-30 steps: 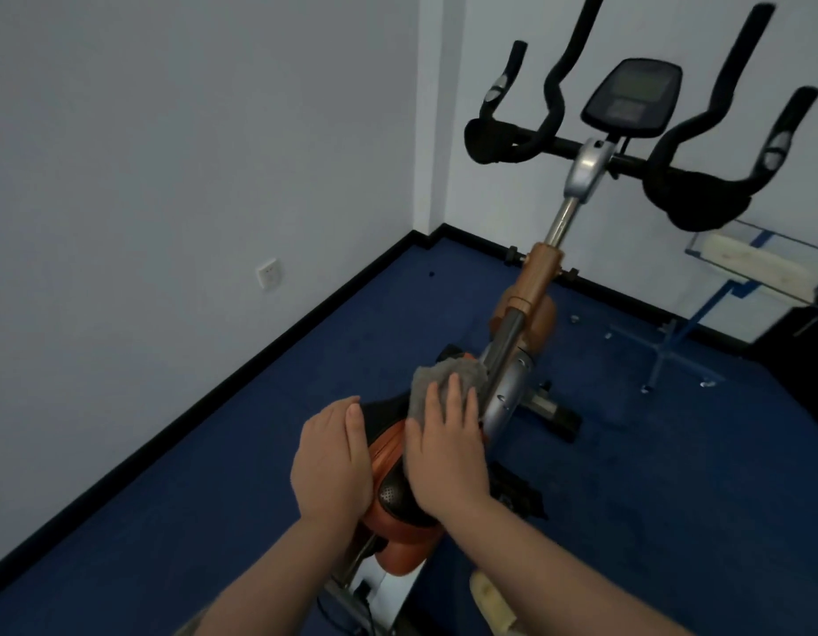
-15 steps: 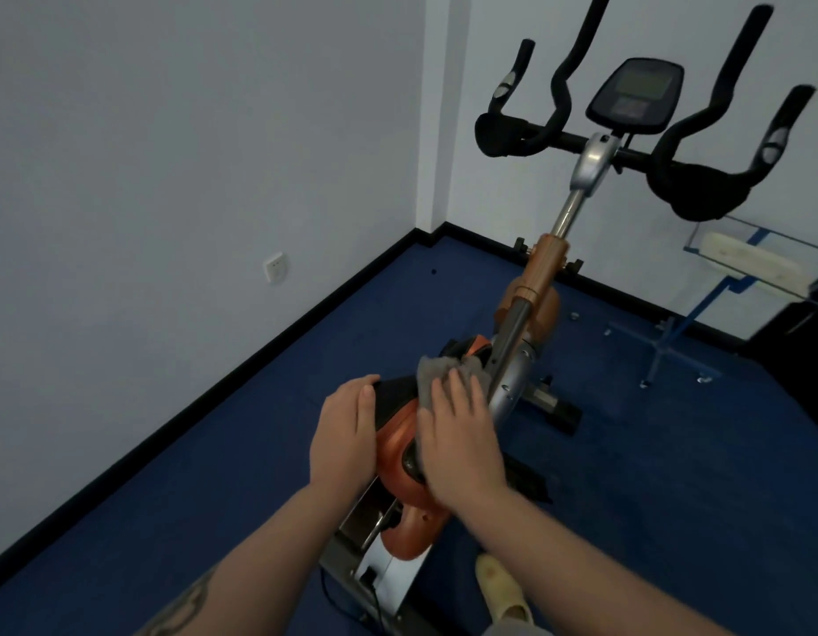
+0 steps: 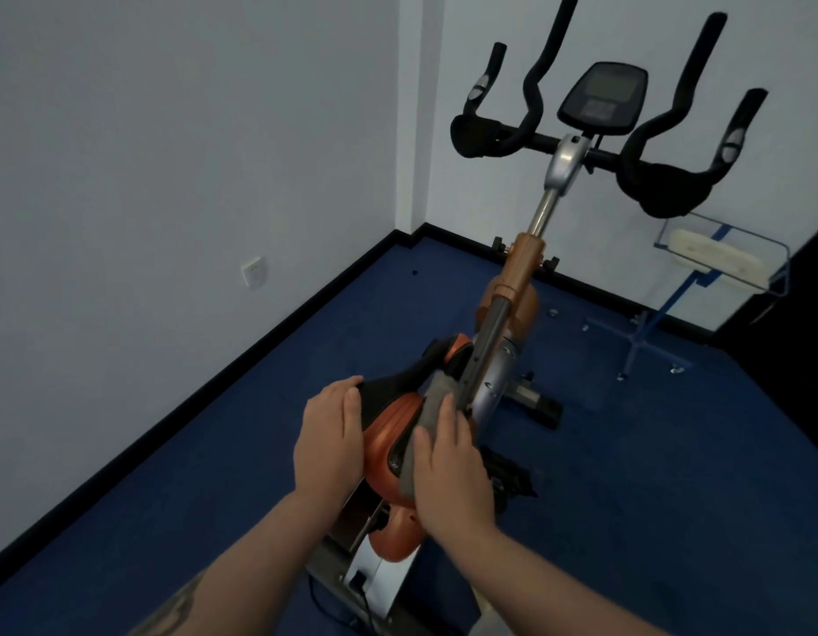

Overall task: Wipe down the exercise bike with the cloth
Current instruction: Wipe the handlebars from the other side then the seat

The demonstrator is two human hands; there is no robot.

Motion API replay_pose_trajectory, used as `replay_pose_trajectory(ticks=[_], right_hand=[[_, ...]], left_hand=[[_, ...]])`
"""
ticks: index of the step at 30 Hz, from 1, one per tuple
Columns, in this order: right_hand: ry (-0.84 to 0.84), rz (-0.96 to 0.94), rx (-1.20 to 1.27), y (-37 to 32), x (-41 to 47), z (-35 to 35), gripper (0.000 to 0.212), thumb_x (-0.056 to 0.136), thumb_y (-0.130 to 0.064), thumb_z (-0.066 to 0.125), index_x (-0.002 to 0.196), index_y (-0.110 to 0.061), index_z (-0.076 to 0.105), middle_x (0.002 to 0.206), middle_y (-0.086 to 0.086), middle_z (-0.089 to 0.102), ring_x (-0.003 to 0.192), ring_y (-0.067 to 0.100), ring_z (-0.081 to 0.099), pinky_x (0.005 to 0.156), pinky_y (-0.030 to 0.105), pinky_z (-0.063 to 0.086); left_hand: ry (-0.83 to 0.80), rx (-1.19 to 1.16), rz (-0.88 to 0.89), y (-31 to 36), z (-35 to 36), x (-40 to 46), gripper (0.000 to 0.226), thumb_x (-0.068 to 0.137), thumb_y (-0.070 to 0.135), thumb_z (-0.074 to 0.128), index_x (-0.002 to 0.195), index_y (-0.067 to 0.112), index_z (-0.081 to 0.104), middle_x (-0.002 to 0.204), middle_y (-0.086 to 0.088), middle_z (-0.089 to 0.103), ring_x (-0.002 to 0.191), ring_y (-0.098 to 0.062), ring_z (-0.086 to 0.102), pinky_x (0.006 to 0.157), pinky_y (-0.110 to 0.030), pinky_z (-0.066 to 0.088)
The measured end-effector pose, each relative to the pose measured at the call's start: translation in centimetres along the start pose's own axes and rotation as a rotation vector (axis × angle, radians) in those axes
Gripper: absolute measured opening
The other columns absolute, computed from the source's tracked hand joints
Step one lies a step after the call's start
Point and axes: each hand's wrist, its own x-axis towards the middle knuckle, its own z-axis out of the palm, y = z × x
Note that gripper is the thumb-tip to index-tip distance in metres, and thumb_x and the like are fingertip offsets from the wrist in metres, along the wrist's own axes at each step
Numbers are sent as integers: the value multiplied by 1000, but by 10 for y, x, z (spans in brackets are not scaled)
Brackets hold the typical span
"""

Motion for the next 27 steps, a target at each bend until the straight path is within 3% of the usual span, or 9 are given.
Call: replay_pose_trajectory(ticks=[4,7,10,13,16,23,27], right_hand=[[-17,8,82,8,-30,16,70,98,-53,22,150,-31,-19,161,-3,-3,144,22,19,110,37,34],[19,68,136,0,2,8,64,101,-49,22,155,-23,-2,157,6,22,135,24,36,106,37,38],[-38,186,155,-6,29,-6,61,103,-48,18,155,-19,5,154,7,31,133,29,42,107,43,36],[-51,149,-35,-9,2,5,65,100,-52,18,154,-24,-7,160,4,15,139,28,32,113,57,22],[-42,119,-190,-13,-26,23,76,98,-56,22,150,-20,-21,161,12,-8,146,31,10,118,53,10],[-44,112,-334,-35,28,-3,73,102,-50,20,153,-7,-9,159,24,4,144,36,19,119,53,5],[-63,26,-328,-30,12,6,69,101,-51,19,153,-18,-10,159,24,-9,146,39,6,118,51,7]], left_hand=[[8,-5,2,0,0,2,36,104,33,27,125,30,56,115,19,52,111,-6,47,87,-28,39],[7,2,-5,1,1,3,36,104,33,27,125,30,56,116,19,52,111,-5,47,86,-27,38],[12,3,-9,1,1,2,36,104,31,27,125,28,57,115,20,51,111,-5,46,87,-27,36],[4,1,-4,0,1,0,36,104,32,27,125,29,56,115,20,50,111,-5,45,86,-26,36],[12,-5,4,0,1,1,35,104,32,28,123,30,57,116,18,53,110,-4,46,86,-26,37],[26,8,-4,1,3,2,36,104,28,29,125,24,58,122,9,58,113,-12,49,91,-28,39],[-4,-20,10,0,-1,-2,37,104,31,27,126,27,56,119,15,55,114,-9,49,92,-27,39]])
